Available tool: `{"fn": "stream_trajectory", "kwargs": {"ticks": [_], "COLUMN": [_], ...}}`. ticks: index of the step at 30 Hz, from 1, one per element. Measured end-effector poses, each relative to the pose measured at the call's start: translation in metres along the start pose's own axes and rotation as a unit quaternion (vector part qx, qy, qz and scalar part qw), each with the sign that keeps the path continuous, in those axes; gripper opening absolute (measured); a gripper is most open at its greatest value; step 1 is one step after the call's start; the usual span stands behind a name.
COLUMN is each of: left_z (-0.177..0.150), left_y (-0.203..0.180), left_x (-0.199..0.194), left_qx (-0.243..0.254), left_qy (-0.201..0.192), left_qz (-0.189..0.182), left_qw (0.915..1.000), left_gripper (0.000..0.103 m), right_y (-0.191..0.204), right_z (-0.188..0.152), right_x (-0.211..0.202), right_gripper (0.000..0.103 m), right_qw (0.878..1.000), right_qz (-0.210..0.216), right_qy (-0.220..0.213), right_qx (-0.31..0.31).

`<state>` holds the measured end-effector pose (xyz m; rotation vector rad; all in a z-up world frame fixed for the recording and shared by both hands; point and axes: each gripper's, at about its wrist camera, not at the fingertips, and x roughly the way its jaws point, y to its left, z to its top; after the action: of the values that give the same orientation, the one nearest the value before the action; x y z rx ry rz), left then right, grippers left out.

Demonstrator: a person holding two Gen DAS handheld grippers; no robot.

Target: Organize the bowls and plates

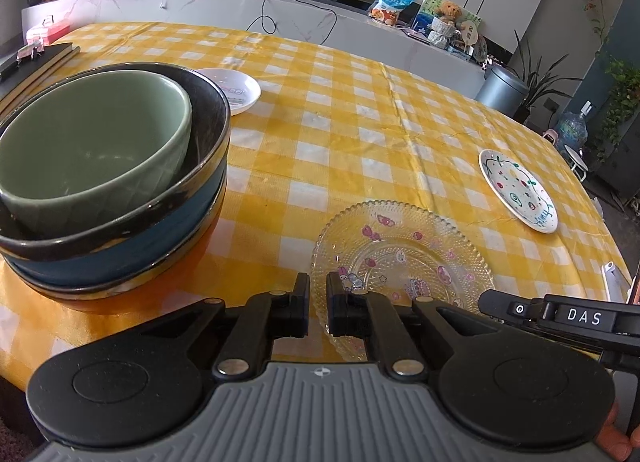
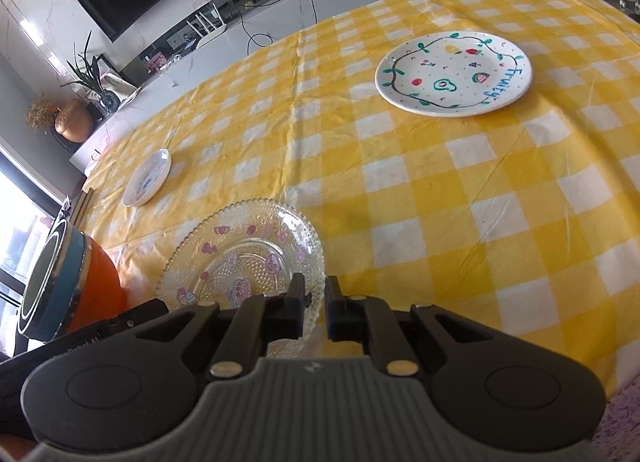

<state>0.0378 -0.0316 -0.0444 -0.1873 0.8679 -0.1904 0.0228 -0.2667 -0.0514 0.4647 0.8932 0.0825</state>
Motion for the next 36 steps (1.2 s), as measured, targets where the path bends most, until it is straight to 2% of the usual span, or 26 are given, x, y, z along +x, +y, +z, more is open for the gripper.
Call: {"fn": "stream_trajectory", "kwargs": {"ticks": [6, 14, 17, 18, 19, 20, 22, 23, 25, 29, 31, 36], "left_z": [-0.002, -0.001, -0.001, 0.0, 0.0, 0.0, 0.002, 0.002, 0.003, 0.009, 0.016, 0.035], "left_y": [-0.007, -0.007, -0.008, -0.009, -0.01, -0.012, -0.015, -0.016, -0.02, -0.027, -0.033, -0.058], "left_x": [0.0, -0.002, -0.006, -0.008, -0.009, -0.01, -0.011, -0.011, -0.01, -0.009, -0.009, -0.007], "left_qx": [0.026, 0.031, 0.03, 0.031, 0.032, 0.034, 0.038, 0.04, 0.043, 0.056, 0.068, 0.112], "left_qy": [-0.003, -0.005, -0.015, -0.02, -0.024, -0.027, -0.03, -0.029, -0.027, -0.021, -0.012, 0.002], "left_qz": [0.013, 0.014, 0.009, 0.009, 0.01, 0.01, 0.006, 0.004, 0.0, -0.007, -0.02, -0.035], "left_qw": [0.9996, 0.9994, 0.9994, 0.9993, 0.9992, 0.999, 0.9988, 0.9988, 0.9987, 0.9982, 0.9974, 0.9931], "left_gripper": [0.01, 0.011, 0.021, 0.023, 0.025, 0.026, 0.03, 0.031, 0.032, 0.032, 0.032, 0.034], "right_y": [0.001, 0.004, 0.007, 0.007, 0.007, 0.007, 0.008, 0.009, 0.011, 0.006, 0.0, -0.016], "right_z": [0.0, 0.001, 0.001, 0.002, 0.002, 0.003, 0.004, 0.006, 0.009, 0.018, 0.024, 0.047], "right_x": [0.002, 0.001, -0.002, -0.003, -0.004, -0.005, -0.008, -0.009, -0.011, -0.016, -0.016, -0.017], "right_gripper": [0.008, 0.012, 0.013, 0.016, 0.025, 0.029, 0.033, 0.034, 0.045, 0.055, 0.068, 0.068], "right_qw": [1.0, 1.0, 0.999, 0.999, 0.999, 0.999, 0.998, 0.998, 0.997, 0.996, 0.996, 0.995], "right_qz": [-0.005, -0.01, -0.023, -0.023, -0.022, -0.021, -0.024, -0.028, -0.034, -0.045, -0.054, -0.074], "right_qy": [0.001, -0.003, -0.013, -0.016, -0.019, -0.023, -0.031, -0.036, -0.045, -0.061, -0.064, -0.068], "right_qx": [-0.008, -0.019, -0.028, -0.03, -0.032, -0.033, -0.039, -0.045, -0.052, -0.053, -0.044, -0.028]}}
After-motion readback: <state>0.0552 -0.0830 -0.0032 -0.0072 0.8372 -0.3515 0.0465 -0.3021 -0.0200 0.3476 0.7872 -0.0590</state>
